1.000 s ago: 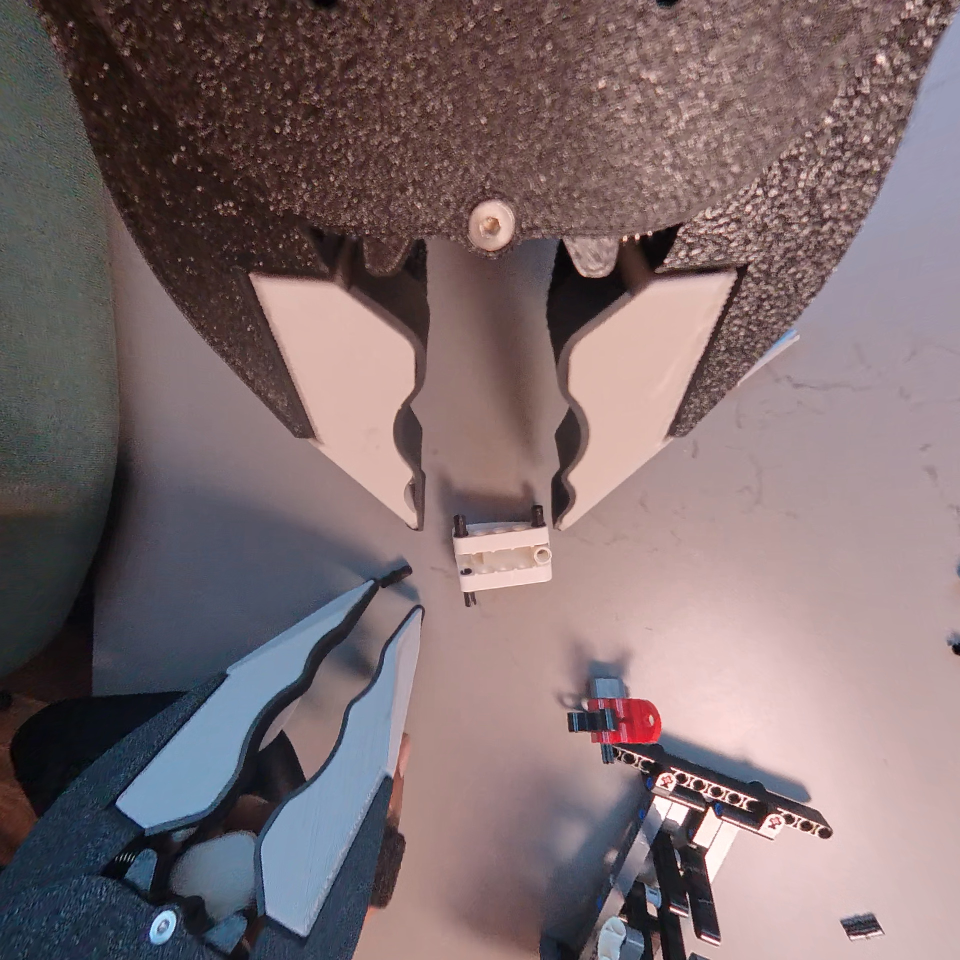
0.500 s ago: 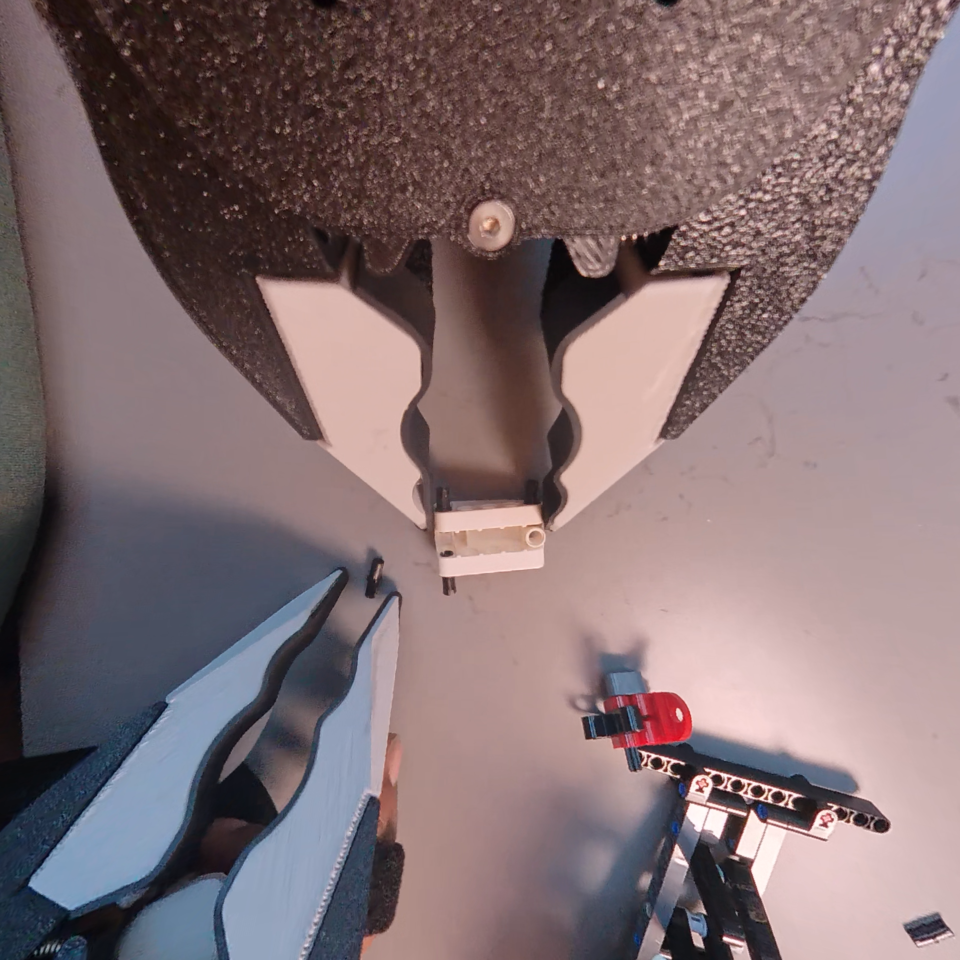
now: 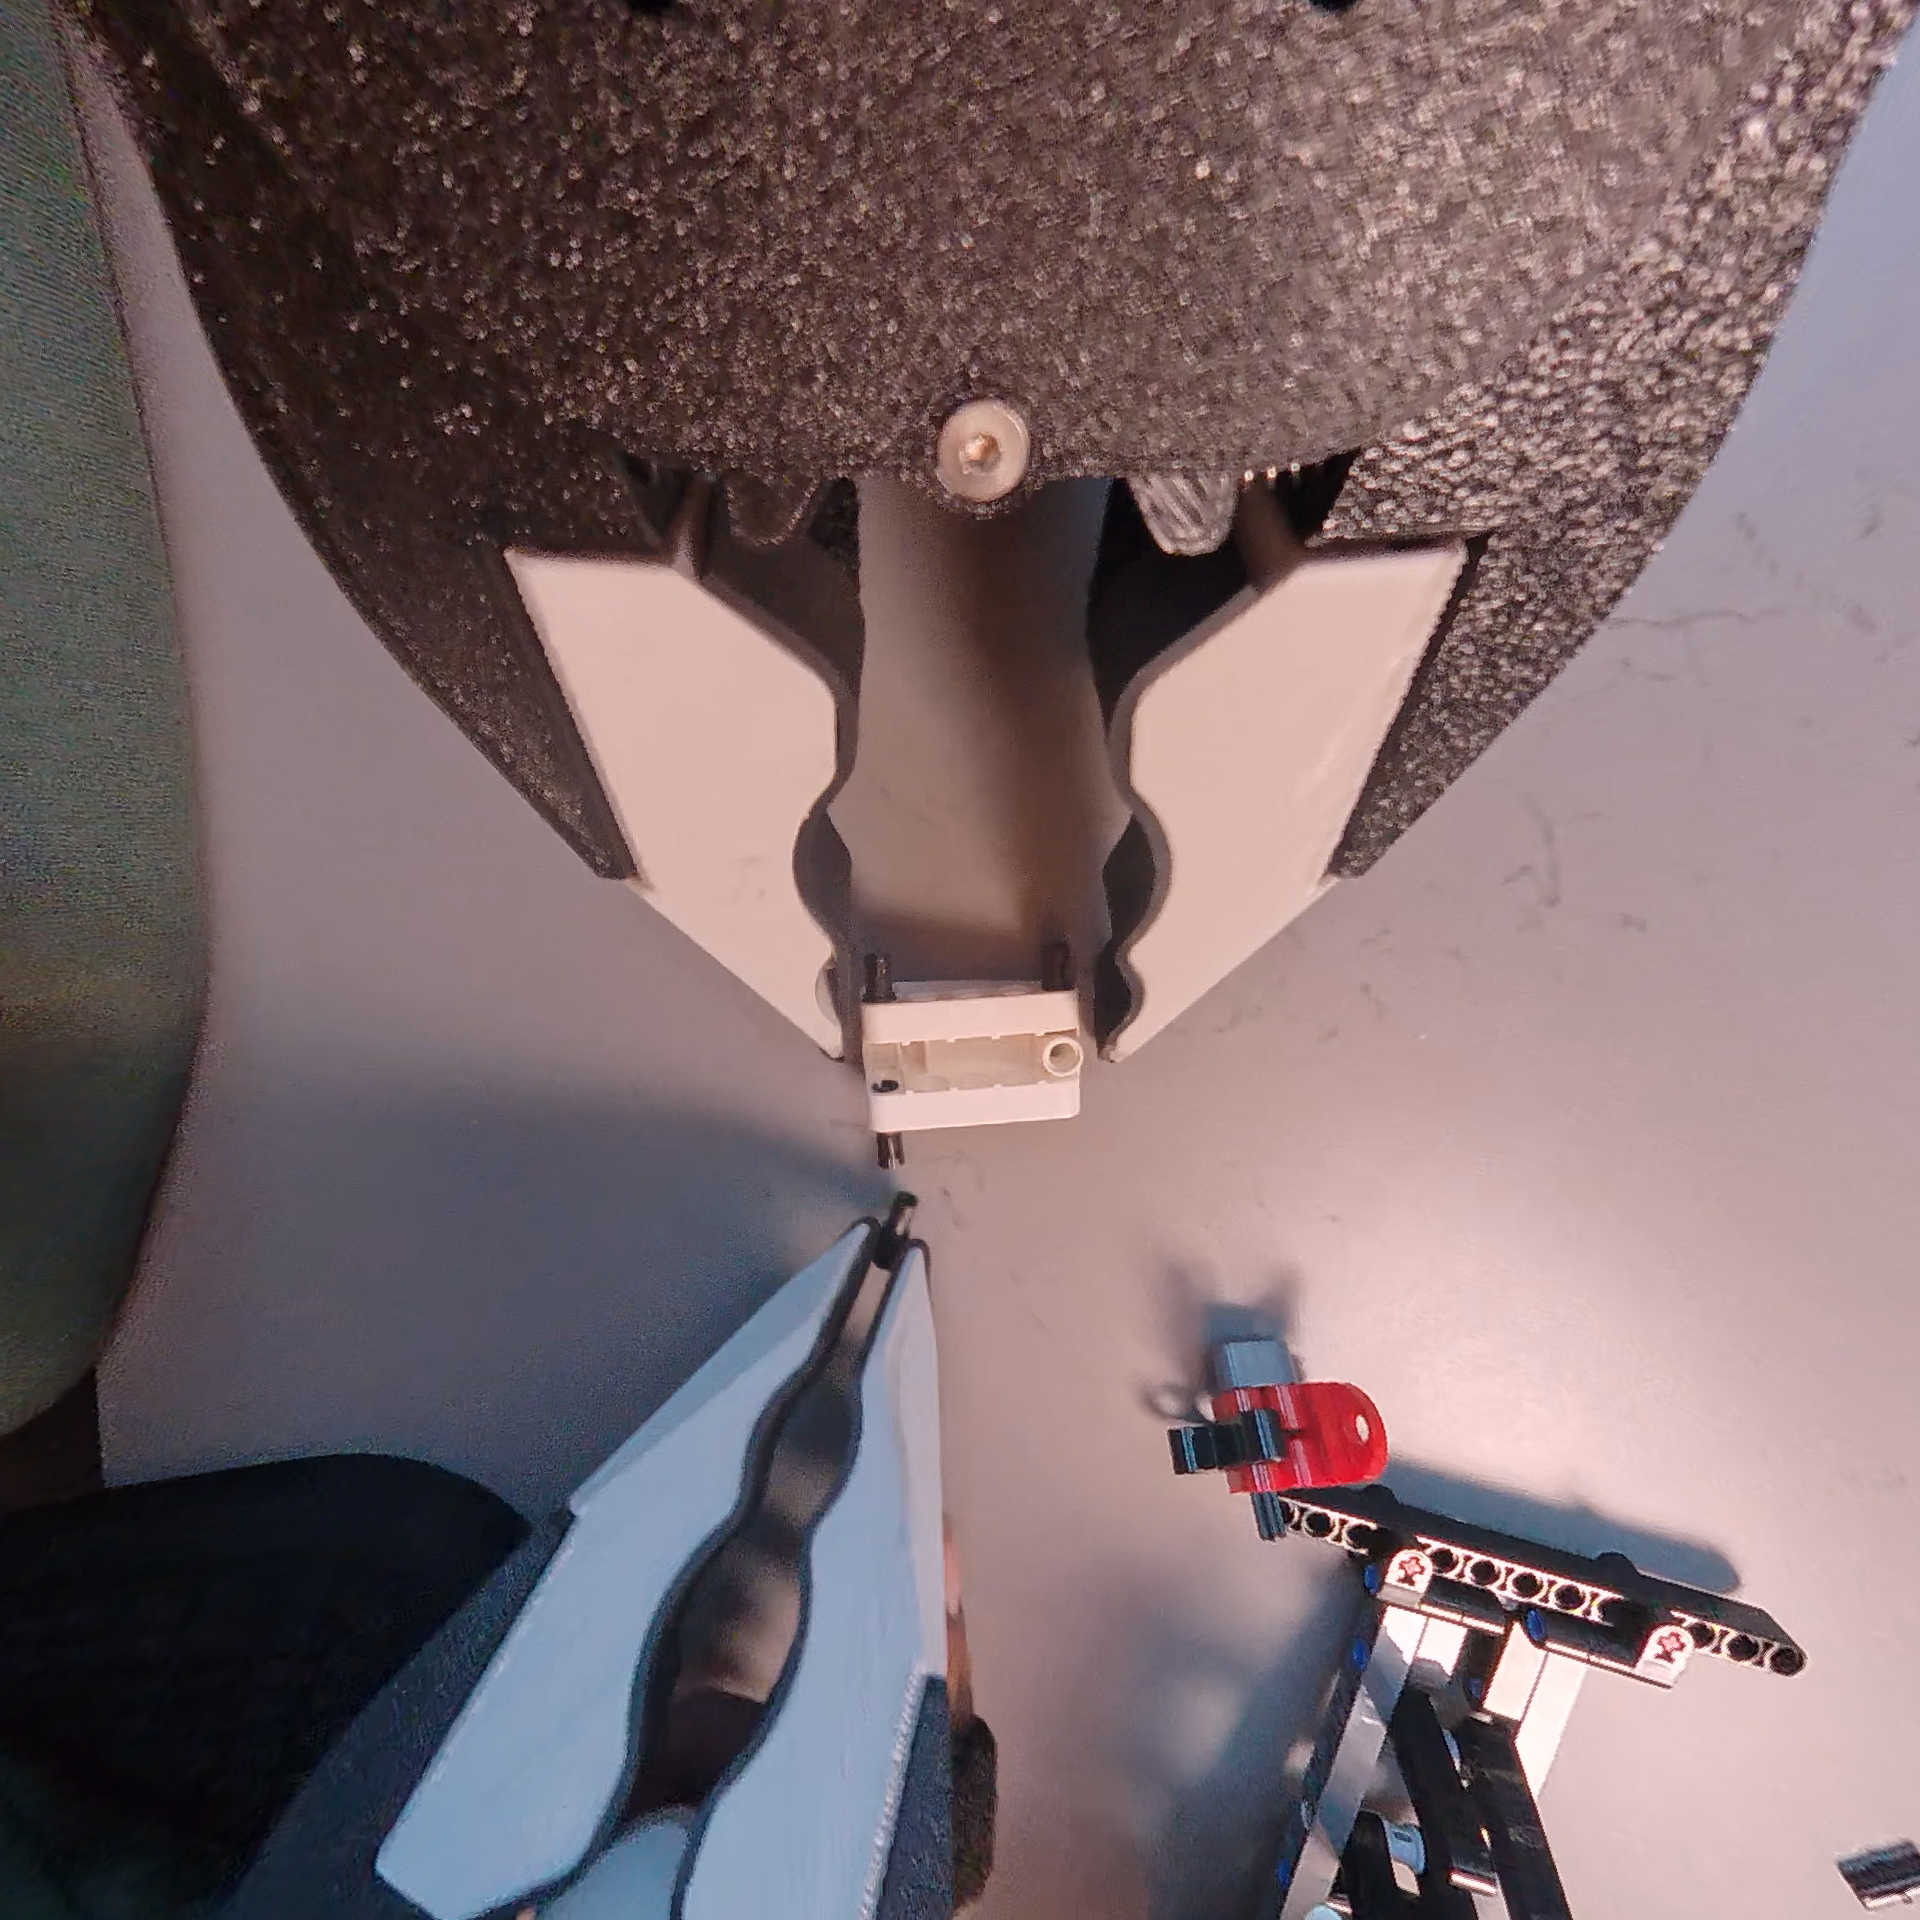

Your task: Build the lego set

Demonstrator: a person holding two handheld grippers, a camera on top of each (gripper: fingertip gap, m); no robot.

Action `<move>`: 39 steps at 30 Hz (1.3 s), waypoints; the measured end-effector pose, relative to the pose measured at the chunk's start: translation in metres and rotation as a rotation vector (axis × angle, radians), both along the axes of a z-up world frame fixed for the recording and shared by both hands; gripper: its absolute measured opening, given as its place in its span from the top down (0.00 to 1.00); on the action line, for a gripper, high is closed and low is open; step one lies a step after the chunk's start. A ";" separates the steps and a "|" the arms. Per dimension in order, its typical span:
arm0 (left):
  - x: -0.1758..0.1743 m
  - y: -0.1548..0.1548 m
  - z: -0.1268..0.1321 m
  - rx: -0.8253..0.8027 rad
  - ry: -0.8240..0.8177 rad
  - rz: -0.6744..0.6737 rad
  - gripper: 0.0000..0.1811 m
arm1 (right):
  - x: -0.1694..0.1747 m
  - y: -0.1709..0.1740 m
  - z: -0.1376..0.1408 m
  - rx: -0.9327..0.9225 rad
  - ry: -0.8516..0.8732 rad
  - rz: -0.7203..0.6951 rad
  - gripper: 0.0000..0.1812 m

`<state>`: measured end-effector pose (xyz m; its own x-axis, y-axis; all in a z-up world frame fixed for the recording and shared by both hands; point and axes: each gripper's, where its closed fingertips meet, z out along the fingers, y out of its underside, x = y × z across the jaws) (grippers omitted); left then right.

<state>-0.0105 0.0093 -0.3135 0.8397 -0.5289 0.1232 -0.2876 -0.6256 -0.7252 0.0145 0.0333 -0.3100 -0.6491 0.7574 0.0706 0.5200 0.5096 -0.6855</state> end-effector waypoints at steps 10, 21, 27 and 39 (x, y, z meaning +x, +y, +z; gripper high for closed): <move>0.005 -0.008 -0.001 0.007 0.005 -0.125 0.77 | -0.022 -0.005 0.000 -0.053 -0.017 0.056 0.98; 0.005 -0.009 -0.001 -0.002 -0.007 -0.148 0.77 | -0.028 -0.007 -0.002 -0.036 -0.054 0.099 0.98; 0.004 -0.009 -0.001 -0.011 -0.009 -0.156 0.77 | -0.028 -0.009 -0.003 -0.028 -0.087 0.125 0.98; 0.008 -0.008 -0.001 -0.006 -0.012 -0.168 0.77 | -0.031 0.001 0.014 -0.098 -0.017 0.074 1.00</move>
